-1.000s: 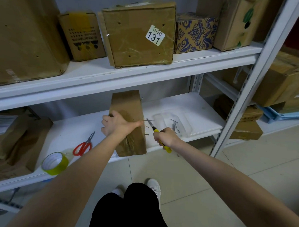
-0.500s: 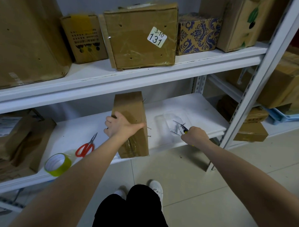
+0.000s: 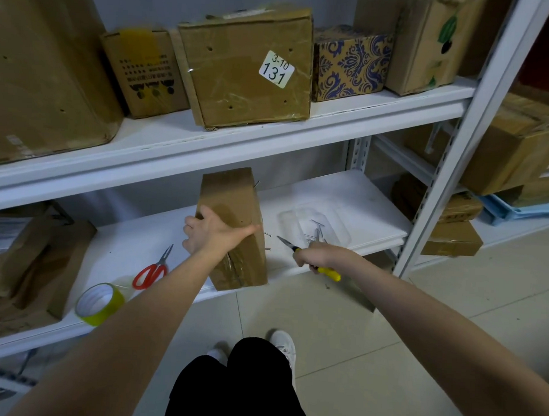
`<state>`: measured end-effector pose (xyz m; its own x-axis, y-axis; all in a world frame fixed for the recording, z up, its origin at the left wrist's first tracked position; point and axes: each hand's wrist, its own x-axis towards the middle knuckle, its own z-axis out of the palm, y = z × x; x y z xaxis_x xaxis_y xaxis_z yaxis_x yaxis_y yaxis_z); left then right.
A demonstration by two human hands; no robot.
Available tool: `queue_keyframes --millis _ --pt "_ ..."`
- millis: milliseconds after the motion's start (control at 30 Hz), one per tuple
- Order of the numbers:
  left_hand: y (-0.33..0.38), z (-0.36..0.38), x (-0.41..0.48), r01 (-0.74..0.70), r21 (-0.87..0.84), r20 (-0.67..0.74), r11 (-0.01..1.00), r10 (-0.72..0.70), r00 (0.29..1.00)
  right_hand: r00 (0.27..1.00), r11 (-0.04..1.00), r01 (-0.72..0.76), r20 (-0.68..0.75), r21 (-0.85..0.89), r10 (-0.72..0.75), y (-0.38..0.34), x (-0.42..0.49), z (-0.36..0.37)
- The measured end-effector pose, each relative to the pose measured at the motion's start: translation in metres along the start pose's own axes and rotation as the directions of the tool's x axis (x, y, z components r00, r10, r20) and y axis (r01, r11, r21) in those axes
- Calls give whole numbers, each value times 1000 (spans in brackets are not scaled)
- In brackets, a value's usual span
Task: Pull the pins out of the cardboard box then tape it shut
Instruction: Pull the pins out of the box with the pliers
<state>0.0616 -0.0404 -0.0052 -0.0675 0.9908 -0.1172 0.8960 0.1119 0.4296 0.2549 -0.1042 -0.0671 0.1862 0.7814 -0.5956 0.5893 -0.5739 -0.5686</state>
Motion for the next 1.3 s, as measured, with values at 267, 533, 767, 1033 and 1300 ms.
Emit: queue_keyframes --millis 267,533,767,1033,1300 --pt "-5 -5 2 61 -59 -20 996 -62 998 970 965 -143 226 220 92 -9 2 24" --pt "-7 -5 6 50 -48 -24 998 -51 998 975 926 -126 215 355 50 -22 8 43" --pt "-10 -3 10 45 -36 -31 998 -46 998 994 899 -8 104 437 -42 -36 24 63" --pt "-7 3 6 -6 19 -55 1000 8 998 979 706 -102 198 701 -55 -28 23 58" --pt "-5 4 3 -21 38 -53 999 23 998 988 796 -71 151 601 -26 -24 15 51"
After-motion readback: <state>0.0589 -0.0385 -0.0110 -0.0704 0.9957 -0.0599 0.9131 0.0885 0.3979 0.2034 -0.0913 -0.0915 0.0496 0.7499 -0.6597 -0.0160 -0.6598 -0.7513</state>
